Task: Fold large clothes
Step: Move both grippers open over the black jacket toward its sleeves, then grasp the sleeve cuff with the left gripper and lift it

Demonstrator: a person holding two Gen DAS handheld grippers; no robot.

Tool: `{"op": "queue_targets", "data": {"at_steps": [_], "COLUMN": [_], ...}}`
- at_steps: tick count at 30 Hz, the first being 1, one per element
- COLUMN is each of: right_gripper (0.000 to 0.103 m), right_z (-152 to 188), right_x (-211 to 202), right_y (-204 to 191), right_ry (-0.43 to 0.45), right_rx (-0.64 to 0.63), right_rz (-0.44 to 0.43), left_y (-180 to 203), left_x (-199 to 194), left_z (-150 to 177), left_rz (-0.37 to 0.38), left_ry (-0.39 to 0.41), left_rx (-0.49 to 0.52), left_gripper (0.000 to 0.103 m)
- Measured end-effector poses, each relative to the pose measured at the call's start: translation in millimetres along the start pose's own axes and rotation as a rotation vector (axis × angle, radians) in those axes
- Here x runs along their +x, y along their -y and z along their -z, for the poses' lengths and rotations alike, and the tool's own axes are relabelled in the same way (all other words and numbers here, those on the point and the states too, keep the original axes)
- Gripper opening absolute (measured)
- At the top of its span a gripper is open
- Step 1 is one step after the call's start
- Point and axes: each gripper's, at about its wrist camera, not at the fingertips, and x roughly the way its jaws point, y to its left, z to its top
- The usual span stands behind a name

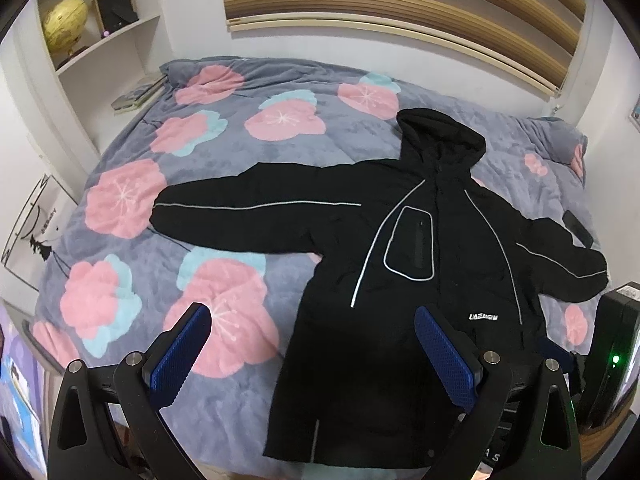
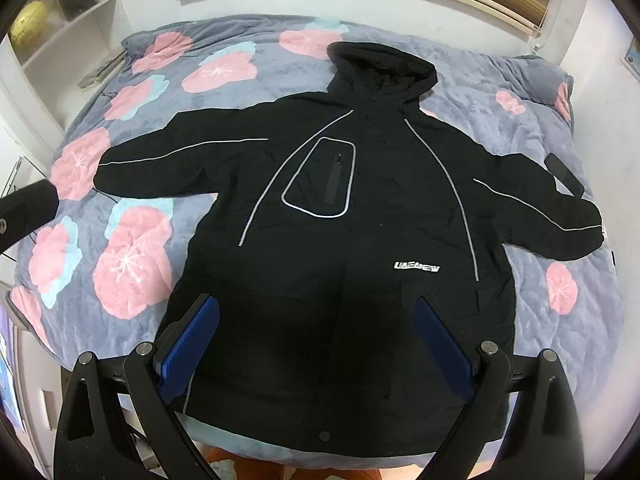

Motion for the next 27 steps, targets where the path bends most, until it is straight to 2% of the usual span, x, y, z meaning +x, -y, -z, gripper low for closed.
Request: {"op": "queue_targets", "data": {"at_steps": [14, 19, 27], "right_gripper": [0.099, 0.099, 0.099], "right_z": [-16, -24, -47], "right_x": [4, 16, 42], "right_y": [-30, -36, -47], "right_ry": [0.042, 0.023, -0.018], "right_rx": [0.047, 0.034, 0.034], "right_rz": [0.056, 0.087, 0.084], "left_y": [-21, -30, -44], "left_x": [23, 46, 86], "left_z": [-31, -44, -62], "left_rz": [0.055, 0.069, 0.071], "left_ry": [0.039, 0.011, -0.034], "left_rx": [0.039, 0.027, 0.012], "left_gripper": [0.101, 0.101, 0.101]}}
